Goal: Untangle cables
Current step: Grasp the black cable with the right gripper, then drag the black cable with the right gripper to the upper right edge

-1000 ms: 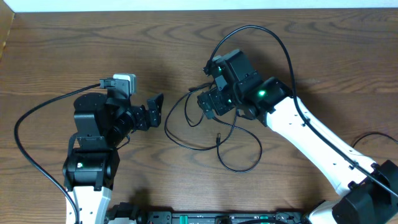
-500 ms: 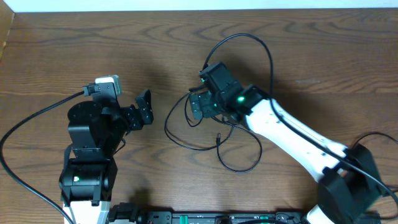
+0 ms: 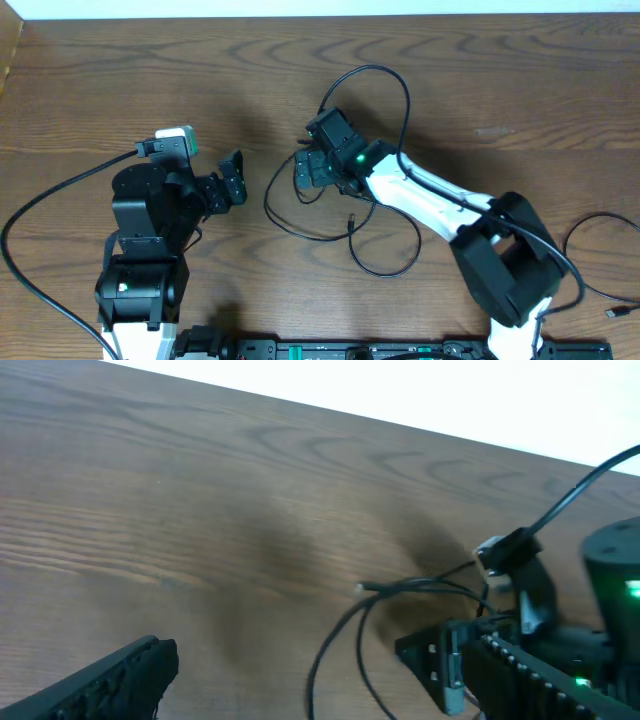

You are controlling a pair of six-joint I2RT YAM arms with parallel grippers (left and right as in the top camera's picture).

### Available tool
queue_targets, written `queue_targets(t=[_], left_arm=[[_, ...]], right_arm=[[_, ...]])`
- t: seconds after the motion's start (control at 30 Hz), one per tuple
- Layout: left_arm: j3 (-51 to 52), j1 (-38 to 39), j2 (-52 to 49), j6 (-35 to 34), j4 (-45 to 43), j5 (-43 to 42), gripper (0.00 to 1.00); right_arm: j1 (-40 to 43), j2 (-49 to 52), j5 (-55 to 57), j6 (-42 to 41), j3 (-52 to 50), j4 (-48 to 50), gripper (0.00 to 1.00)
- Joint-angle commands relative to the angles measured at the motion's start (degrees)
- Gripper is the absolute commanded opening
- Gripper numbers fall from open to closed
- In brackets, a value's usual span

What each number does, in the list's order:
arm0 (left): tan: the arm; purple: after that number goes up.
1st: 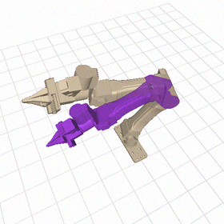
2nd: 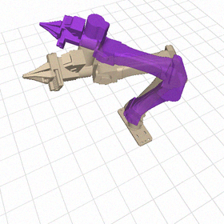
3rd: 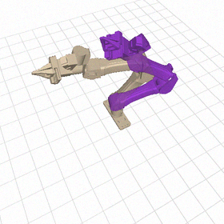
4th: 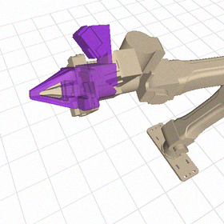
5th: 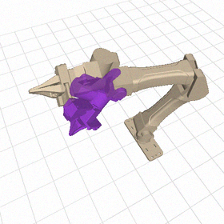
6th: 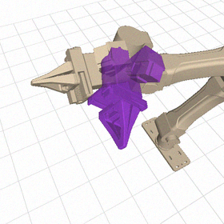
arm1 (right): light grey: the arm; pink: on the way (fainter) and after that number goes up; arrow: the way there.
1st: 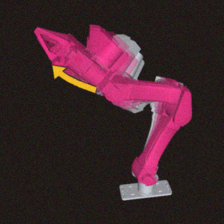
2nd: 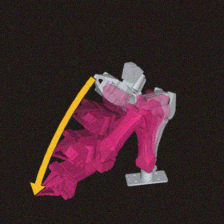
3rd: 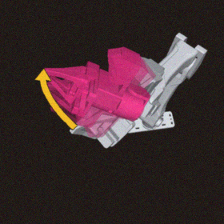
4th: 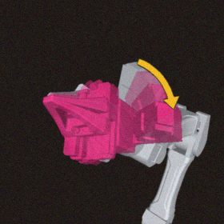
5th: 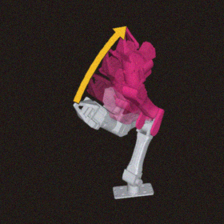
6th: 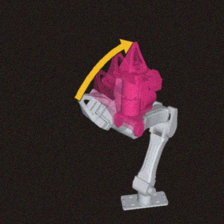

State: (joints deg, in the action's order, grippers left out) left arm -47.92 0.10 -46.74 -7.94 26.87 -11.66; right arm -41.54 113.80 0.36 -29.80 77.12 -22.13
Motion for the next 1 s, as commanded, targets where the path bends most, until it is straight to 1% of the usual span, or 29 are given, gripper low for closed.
queue_targets(t=[0.0,0.17,0.2,0.23,0.27,0.3,0.5,0.63,0.77,0.97], left_arm=[[0.39,-0.20,0.24,-0.50,0.28,0.37,0.96],[0.39,-0.20,0.24,-0.50,1.42,0.37,0.96],[0.39,-0.20,0.24,-0.50,1.68,0.37,0.96],[0.39,-0.20,0.24,-0.50,1.88,0.37,0.96],[0.39,-0.20,0.24,-0.50,2.14,0.37,0.96],[0.39,-0.20,0.24,-0.50,2.32,0.37,0.96],[0.39,-0.20,0.24,-0.50,3.89,0.37,0.96],[0.39,-0.20,0.24,-0.52,4.20,0.35,0.96],[0.39,-0.20,0.24,-0.55,4.22,0.35,0.96],[0.39,-0.20,0.24,-0.57,4.83,0.31,0.96]], right_arm=[[-0.35,2.54,-0.96,-2.23,-0.17,0.33,0.99],[-0.35,4.57,-1.27,-2.34,-0.17,0.85,0.98],[-0.37,4.63,-1.38,-2.34,-0.17,1.03,0.87],[-0.42,4.63,-1.51,-2.34,-0.17,1.25,0.64],[-0.42,4.63,-1.66,-2.34,-0.15,1.66,0.26],[-0.42,4.63,-1.90,-2.36,-0.13,1.97,0.01],[0.15,3.78,-4.52,-2.29,0.52,2.58,0.01],[1.55,0.09,-5.03,-2.27,0.63,1.90,0.01],[4.02,-6.69,-4.98,0.17,0.87,0.13,0.01],[10.36,-19.50,-4.85,1.66,0.90,-4.55,0.01]])
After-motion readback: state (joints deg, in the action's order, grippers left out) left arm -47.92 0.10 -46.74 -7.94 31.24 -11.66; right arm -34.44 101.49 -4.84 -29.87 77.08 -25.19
